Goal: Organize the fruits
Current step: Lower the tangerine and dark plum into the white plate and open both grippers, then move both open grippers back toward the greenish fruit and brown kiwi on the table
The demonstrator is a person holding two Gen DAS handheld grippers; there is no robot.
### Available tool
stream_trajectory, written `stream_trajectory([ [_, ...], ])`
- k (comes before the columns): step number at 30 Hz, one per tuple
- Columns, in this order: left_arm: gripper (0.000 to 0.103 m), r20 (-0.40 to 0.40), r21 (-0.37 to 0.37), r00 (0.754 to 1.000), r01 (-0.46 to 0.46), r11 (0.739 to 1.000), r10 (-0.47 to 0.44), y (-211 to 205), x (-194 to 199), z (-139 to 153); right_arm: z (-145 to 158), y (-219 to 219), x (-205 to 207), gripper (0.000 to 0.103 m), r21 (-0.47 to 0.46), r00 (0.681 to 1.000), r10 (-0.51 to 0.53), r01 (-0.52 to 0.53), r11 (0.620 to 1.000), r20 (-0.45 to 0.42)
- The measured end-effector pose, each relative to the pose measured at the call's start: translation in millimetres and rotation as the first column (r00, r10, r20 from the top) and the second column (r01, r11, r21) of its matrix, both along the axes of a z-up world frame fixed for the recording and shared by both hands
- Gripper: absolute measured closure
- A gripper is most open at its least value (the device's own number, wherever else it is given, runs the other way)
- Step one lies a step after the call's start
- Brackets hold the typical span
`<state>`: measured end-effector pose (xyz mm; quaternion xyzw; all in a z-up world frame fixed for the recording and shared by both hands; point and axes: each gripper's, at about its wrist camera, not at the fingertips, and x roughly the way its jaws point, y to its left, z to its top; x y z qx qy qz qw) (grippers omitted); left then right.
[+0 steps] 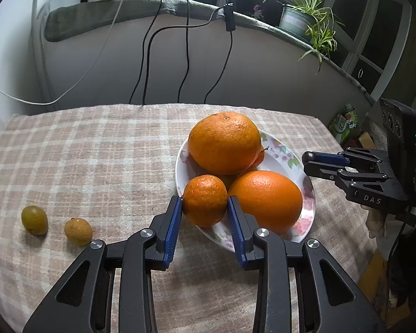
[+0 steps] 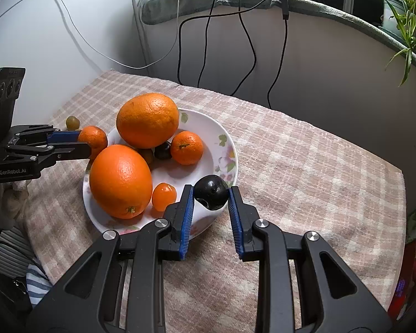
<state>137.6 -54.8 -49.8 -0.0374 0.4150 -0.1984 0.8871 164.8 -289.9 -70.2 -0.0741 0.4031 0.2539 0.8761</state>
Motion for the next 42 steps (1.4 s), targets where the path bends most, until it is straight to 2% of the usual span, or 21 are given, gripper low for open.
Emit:
stream_trajectory([
  [8, 0.071, 0.004, -0.002, 1.0, 0.004, 1.0, -0.004, -1, 0, 1, -2, 2, 3, 0.077, 0.004, 1.0, 0.004, -0.004, 1.0, -0.008],
  [12, 0.067, 0.013, -0.003, 1.0, 0.001, 1.0, -0.001, 0, -1, 3, -2, 2, 4, 0.075, 0.002, 1.0, 0.006, -0.006, 1.0, -0.008],
  [13, 0.067, 0.014, -0.003, 1.0, 0.0, 1.0, 0.0, -1, -1, 4, -2, 1, 4, 0.073, 0.004, 1.0, 0.007, -0.007, 1.0, -0.008],
  [15, 0.063, 0.014, -0.003, 1.0, -0.002, 1.0, 0.002, -1, -1, 4, -2, 2, 3, 0.053, 0.01, 1.0, 0.005, -0.005, 1.0, -0.004],
  [17, 0.058, 0.016, -0.004, 1.0, -0.003, 1.0, 0.003, 0, -1, 4, 0, 2, 1, 0.047, 0.015, 1.0, 0.003, -0.003, 1.0, 0.008],
  [19, 0.058, 0.016, -0.005, 1.0, -0.003, 1.0, 0.003, 0, -2, 4, 1, 3, -1, 0.044, 0.018, 1.0, 0.008, -0.008, 1.0, 0.012],
  [20, 0.056, 0.018, -0.004, 1.0, -0.003, 1.0, 0.003, -1, -2, 5, 2, 4, -2, 0.038, 0.017, 1.0, 0.009, -0.009, 1.0, 0.014],
  [24, 0.035, 0.034, 0.003, 0.999, -0.008, 1.0, 0.008, -2, -4, 7, 4, 5, -4, 0.029, 0.011, 1.0, 0.008, -0.009, 1.0, 0.03],
  [27, 0.03, 0.047, 0.019, 0.999, -0.016, 1.0, 0.015, -3, -6, 9, 6, 6, -7, 0.022, 0.017, 0.999, 0.013, -0.013, 1.0, 0.032],
  [31, 0.028, 0.06, 0.049, 0.998, -0.025, 0.998, 0.022, -5, -7, 10, 9, 10, -10, 0.022, 0.016, 0.999, 0.018, -0.018, 1.0, 0.042],
  [42, 0.027, 0.094, 0.068, 0.995, -0.048, 0.997, 0.041, 5, -13, 14, 23, 20, -14, 0.018, 0.049, 0.998, 0.029, -0.032, 0.998, 0.059],
])
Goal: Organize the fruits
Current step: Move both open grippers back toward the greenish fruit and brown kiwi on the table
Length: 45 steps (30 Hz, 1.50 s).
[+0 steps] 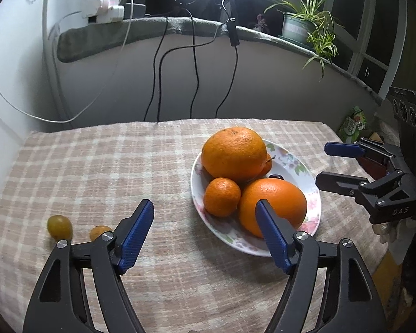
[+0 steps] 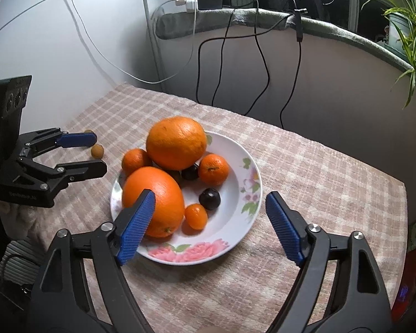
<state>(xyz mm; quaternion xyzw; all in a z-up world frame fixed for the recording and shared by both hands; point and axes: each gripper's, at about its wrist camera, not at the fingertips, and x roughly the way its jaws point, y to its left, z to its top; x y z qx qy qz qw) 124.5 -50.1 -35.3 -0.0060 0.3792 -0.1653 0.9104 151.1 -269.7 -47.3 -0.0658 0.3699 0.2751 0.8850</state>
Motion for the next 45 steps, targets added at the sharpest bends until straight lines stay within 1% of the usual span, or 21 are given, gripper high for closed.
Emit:
stream_trajectory([
  [14, 0.027, 0.022, -0.006, 0.998, -0.051, 0.999, 0.051, 31, -8, 5, 17, 35, 2, 0.018, 0.032, 0.998, 0.06, -0.061, 0.998, 0.016],
  [24, 0.027, 0.015, -0.015, 0.994, -0.109, 0.994, 0.11, 67, -13, 0, 25, 70, 6, 0.018, 0.039, 0.993, 0.12, -0.121, 0.992, 0.023],
  [31, 0.027, 0.001, -0.023, 0.988, -0.151, 0.988, 0.151, 93, -17, -8, 28, 101, 12, 0.018, 0.023, 0.984, 0.177, -0.177, 0.984, 0.025],
  [41, 0.028, -0.021, -0.037, 0.979, -0.205, 0.978, 0.204, 125, -17, -18, 24, 148, 8, 0.018, -0.017, 0.964, 0.266, -0.266, 0.964, 0.023],
  [45, 0.033, -0.032, -0.044, 0.976, -0.216, 0.975, 0.215, 133, -16, -22, 21, 165, 7, 0.018, -0.034, 0.955, 0.297, -0.297, 0.954, 0.016],
])
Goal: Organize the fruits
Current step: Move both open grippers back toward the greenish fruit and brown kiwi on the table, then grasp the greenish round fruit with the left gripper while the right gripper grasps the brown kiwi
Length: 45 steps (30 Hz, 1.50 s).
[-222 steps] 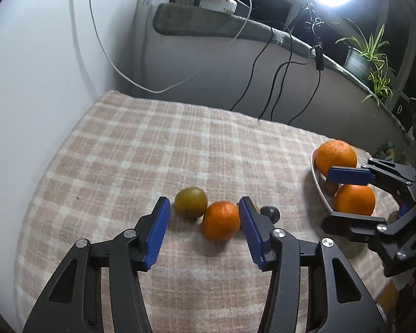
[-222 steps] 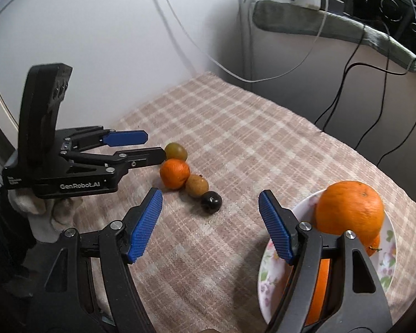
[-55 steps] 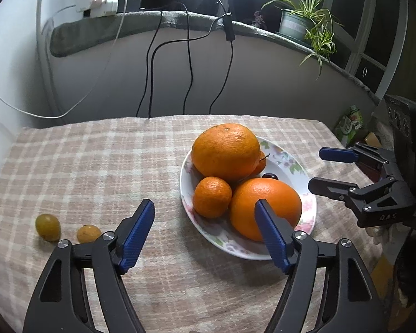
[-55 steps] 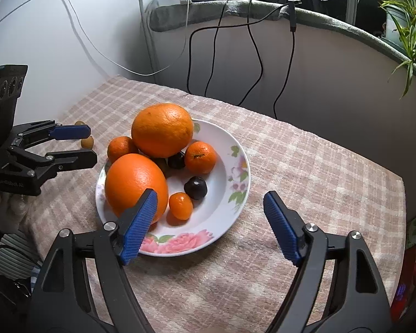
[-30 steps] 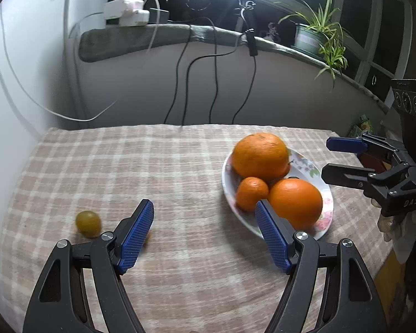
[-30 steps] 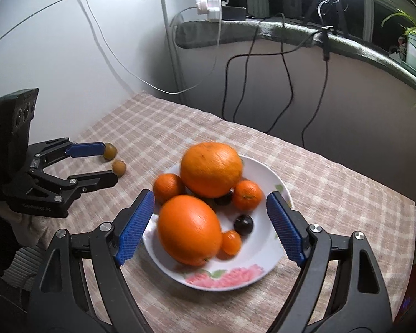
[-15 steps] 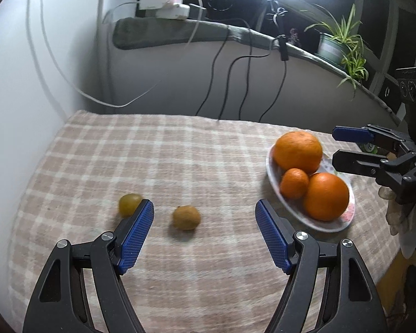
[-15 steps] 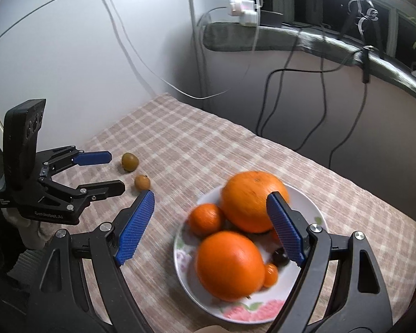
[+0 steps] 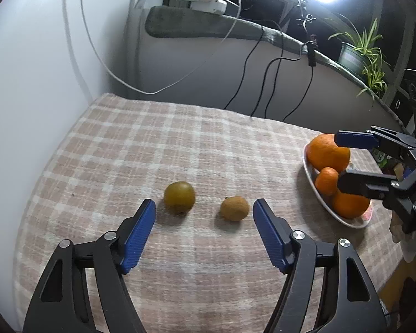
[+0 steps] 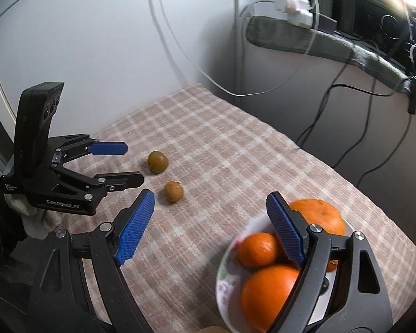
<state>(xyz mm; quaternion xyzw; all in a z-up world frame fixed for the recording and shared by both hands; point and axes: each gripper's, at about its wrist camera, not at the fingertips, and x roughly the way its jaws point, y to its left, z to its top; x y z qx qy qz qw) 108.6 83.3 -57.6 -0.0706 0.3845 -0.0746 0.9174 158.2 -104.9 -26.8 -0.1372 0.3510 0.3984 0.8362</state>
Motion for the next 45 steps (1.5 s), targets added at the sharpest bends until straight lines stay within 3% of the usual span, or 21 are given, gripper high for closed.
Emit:
stream_trajectory([
  [17, 0.052, -0.059, -0.055, 0.998, -0.009, 0.998, 0.006, 25, 21, -18, -26, 59, 3, 0.018, -0.096, 0.993, 0.106, -0.111, 0.989, -0.048],
  [21, 0.054, -0.072, -0.065, 0.997, -0.006, 0.998, 0.001, 27, 26, -22, -34, 69, 7, 0.029, -0.117, 0.99, 0.118, -0.126, 0.985, -0.076],
  [25, 0.058, -0.081, -0.069, 0.997, 0.003, 0.998, -0.009, 27, 30, -24, -44, 80, 11, 0.031, -0.151, 0.988, 0.119, -0.133, 0.979, -0.1],
  [28, 0.06, -0.09, -0.067, 0.996, 0.005, 0.998, -0.011, 26, 33, -26, -50, 85, 14, 0.04, -0.159, 0.985, 0.12, -0.14, 0.977, -0.127],
  [45, 0.066, -0.095, -0.04, 0.995, 0.025, 0.999, -0.028, 22, 38, -31, -73, 105, 28, 0.048, -0.199, 0.978, 0.103, -0.139, 0.97, -0.181],
])
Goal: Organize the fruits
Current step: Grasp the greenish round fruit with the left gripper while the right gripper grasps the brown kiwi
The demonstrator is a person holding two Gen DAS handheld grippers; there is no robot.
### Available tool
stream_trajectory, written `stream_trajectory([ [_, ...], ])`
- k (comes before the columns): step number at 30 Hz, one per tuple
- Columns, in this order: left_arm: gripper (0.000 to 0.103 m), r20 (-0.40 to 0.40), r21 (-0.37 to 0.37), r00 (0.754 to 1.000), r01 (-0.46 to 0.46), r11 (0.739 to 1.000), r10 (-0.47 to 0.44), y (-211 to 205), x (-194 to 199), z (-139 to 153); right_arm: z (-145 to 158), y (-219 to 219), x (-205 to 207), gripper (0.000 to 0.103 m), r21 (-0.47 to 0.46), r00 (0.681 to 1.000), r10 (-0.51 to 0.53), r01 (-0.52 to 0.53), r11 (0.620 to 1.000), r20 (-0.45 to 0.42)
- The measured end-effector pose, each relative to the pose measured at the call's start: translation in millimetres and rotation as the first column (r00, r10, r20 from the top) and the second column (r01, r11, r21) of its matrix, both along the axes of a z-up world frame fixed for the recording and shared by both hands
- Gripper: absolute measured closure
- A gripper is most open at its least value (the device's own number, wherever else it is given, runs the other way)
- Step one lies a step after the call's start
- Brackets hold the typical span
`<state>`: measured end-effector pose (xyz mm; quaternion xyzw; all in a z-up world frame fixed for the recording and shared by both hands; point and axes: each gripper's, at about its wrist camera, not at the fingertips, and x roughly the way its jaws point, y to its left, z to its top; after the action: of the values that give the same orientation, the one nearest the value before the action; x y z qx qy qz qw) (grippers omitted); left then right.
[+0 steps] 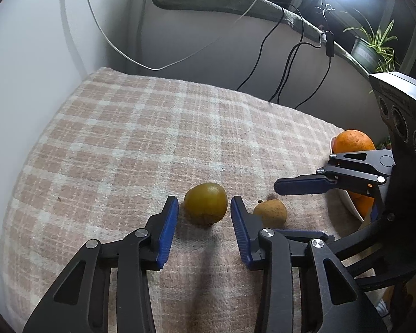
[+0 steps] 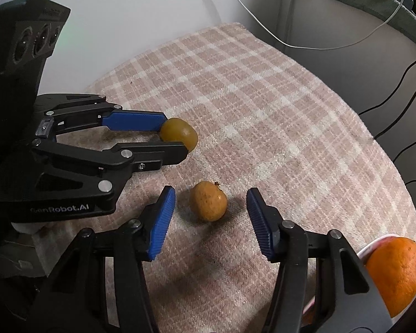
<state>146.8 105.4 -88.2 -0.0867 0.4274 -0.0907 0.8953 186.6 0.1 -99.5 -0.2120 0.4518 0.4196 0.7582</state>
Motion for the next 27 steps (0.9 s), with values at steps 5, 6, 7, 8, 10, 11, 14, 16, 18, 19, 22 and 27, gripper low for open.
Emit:
stream_trajectory([
  [5, 0.071, -0.001, 0.011, 1.0, 0.007, 1.0, -0.007, -2, 2, 0, -5, 4, 4, 0.053, -0.008, 1.0, -0.002, 0.002, 1.0, -0.007],
  [6, 0.072, -0.001, 0.013, 1.0, 0.009, 1.0, -0.009, -3, 2, -1, -6, 5, 4, 0.055, -0.007, 1.0, -0.003, 0.003, 1.0, -0.009],
  [7, 0.072, -0.002, 0.016, 1.0, 0.011, 1.0, -0.011, -4, 3, -1, -7, 5, 5, 0.057, -0.006, 1.0, -0.004, 0.004, 1.0, -0.012],
  [8, 0.073, -0.002, 0.018, 1.0, 0.012, 1.0, -0.012, -4, 4, -1, -7, 5, 6, 0.06, -0.007, 1.0, -0.005, 0.005, 1.0, -0.014],
  [10, 0.074, -0.001, 0.022, 1.0, 0.014, 1.0, -0.014, -5, 5, -1, -9, 5, 8, 0.062, -0.006, 1.0, -0.006, 0.005, 1.0, -0.018],
  [11, 0.075, -0.001, 0.023, 1.0, 0.015, 1.0, -0.015, -5, 4, -1, -9, 5, 9, 0.063, -0.006, 1.0, -0.006, 0.006, 1.0, -0.021],
  [14, 0.076, 0.0, 0.024, 1.0, 0.014, 1.0, -0.014, -5, 4, -1, -10, 5, 11, 0.067, -0.004, 1.0, -0.003, 0.002, 1.0, -0.022],
  [16, 0.076, 0.001, 0.025, 1.0, 0.013, 1.0, -0.013, -5, 4, -1, -10, 5, 10, 0.069, -0.001, 1.0, 0.0, 0.0, 1.0, -0.022],
  [18, 0.077, 0.002, 0.025, 1.0, 0.013, 1.0, -0.013, -5, 4, -1, -10, 5, 10, 0.073, -0.001, 1.0, 0.004, -0.004, 1.0, -0.021],
  [19, 0.077, 0.002, 0.027, 1.0, 0.013, 1.0, -0.013, -5, 4, -1, -10, 5, 9, 0.073, -0.001, 1.0, 0.006, -0.006, 1.0, -0.021],
  [22, 0.077, 0.004, 0.03, 1.0, 0.013, 0.999, -0.013, -5, 4, 0, -10, 5, 7, 0.073, -0.005, 1.0, 0.008, -0.008, 1.0, -0.013],
  [27, 0.077, 0.005, 0.033, 1.0, 0.014, 0.999, -0.015, -5, 3, 1, -10, 5, 6, 0.073, -0.005, 1.0, 0.008, -0.008, 1.0, -0.012],
])
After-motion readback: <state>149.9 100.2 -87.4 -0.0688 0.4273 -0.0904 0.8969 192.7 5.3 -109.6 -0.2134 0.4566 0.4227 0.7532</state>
